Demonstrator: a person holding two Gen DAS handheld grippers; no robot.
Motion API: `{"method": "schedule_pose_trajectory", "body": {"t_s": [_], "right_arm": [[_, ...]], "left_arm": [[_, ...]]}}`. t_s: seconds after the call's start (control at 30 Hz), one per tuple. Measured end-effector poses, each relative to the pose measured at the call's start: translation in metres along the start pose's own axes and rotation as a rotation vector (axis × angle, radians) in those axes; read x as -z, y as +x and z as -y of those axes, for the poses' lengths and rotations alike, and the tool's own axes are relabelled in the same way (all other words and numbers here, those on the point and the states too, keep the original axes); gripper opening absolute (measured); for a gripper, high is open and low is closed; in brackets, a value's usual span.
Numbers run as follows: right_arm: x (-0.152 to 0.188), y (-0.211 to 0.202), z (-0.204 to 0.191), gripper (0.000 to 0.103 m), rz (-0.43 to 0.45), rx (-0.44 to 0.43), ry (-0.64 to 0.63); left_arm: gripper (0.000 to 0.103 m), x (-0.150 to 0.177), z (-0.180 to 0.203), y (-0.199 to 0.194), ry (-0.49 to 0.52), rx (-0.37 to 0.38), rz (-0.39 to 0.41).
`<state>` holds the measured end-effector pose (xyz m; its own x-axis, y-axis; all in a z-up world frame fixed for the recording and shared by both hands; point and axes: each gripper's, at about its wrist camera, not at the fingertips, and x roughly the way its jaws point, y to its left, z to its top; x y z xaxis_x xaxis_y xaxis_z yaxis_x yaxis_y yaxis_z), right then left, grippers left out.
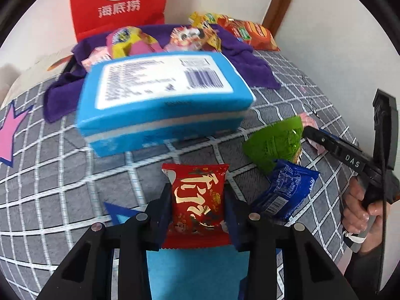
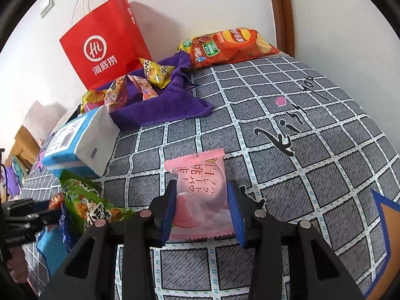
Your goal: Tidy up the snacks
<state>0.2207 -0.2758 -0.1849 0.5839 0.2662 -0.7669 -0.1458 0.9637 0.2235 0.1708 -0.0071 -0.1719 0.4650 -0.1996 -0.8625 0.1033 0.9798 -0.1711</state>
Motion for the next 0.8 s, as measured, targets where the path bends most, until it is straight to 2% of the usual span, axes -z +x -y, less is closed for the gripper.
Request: {"method": "schedule_pose_trajectory", "body": {"t_s": [0.07,0.23,0.4,0.5,0.67,0.8], "right_arm": [[-0.003,-0.005,-0.003,0.039,-0.006,0.020,-0.002],[-0.025,-0.033,-0.020,0.039,0.047,-0.041,-0.009],[-0.062,-0.061,-0.048,0.039,0.110,-0.090,-0.044],[-0.088,-0.069,-0.065,0.039,0.129,-0.107,-0.068],[-0.130,-0.073,-0.087,0.039,0.148,-0.067,-0.116],[-0.161,-0.075,-0.105,0.039,0.157,-0.074,-0.144]], "left_arm": [[0.036,-0.002,-0.007,-0.011,-0.007,0.000,0.024],[0.036,-0.012,-0.025,-0.039,-0.029,-0.002,0.077],[0.036,-0.030,-0.039,-0.060,-0.046,0.019,0.109],[0.036,-0.046,-0.048,-0.075,-0.056,0.016,0.141],[0.036,-0.079,-0.066,-0.093,-0.092,-0.003,0.190],[0.036,-0.107,-0.077,-0.106,-0.112,-0.030,0.234]]}}
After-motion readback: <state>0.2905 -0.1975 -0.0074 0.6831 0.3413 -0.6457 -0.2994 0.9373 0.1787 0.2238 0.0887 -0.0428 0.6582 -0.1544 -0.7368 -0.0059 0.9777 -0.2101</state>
